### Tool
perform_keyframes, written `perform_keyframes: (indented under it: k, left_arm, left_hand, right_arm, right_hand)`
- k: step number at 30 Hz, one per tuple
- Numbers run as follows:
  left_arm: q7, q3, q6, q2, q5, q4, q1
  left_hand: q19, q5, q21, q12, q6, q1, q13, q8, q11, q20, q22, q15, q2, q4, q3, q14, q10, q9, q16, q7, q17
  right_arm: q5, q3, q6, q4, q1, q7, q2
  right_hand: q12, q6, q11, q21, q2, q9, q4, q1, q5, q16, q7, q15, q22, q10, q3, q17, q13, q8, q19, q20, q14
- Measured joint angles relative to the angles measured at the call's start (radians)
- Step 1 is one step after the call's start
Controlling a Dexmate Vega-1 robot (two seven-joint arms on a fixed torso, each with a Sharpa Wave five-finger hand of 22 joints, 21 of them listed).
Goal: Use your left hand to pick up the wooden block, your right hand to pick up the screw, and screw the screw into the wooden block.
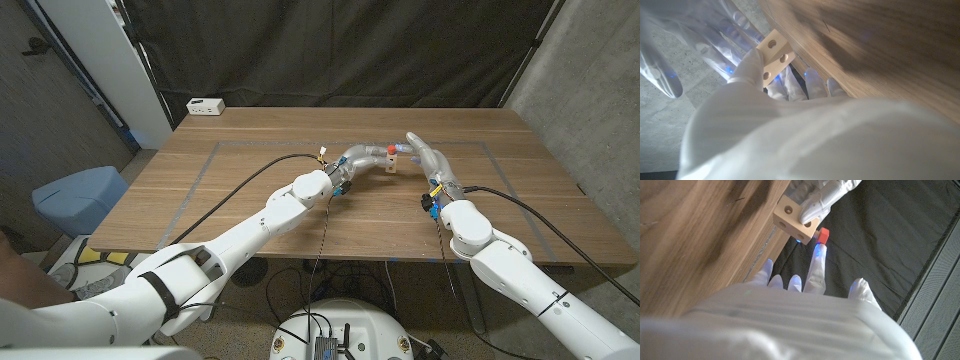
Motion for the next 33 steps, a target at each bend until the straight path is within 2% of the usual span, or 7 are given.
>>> perform_keyframes:
  k: [25, 33]
  left_arm:
    - [-0.003, 0.0, 0.004, -0.003, -0.002, 0.003, -0.003]
    - [-0.005, 0.002, 0.004, -0.005, -0.002, 0.009, -0.007]
  left_hand:
    - [0.0, -0.001, 0.0, 0.0, 0.0, -0.003, 0.0, -0.003, 0.002, 0.0, 0.0, 0.0, -0.003, 0.0, 0.0, 0.0, 0.002, -0.001, 0.0, 0.0, 0.0]
    - [0.0, -0.001, 0.0, 0.0, 0.0, -0.006, 0.0, 0.0, 0.002, 0.0, 0.0, 0.0, -0.006, 0.0, 0.0, 0.0, 0.002, -0.001, 0.0, 0.0, 0.0]
  right_arm:
    - [-0.007, -0.005, 0.005, -0.004, 0.002, 0.03, -0.014]
    - [-0.007, -0.006, 0.009, -0.002, 0.004, 0.04, -0.015]
  right_hand:
    - [0.0, 0.05, -0.013, 0.0, 0.004, 0.001, -0.006, -0.004, 0.0, 0.0, 0.003, -0.009, 0.0, 0.023, 0.006, 0.0, 0.0, 0.0, 0.0, 0.0, 0.008]
    - [0.0, 0.064, -0.018, 0.0, 0.004, 0.0, -0.002, -0.004, 0.0, 0.0, 0.007, -0.017, 0.0, 0.036, 0.011, 0.0, 0.0, 0.0, 0.004, -0.004, 0.017]
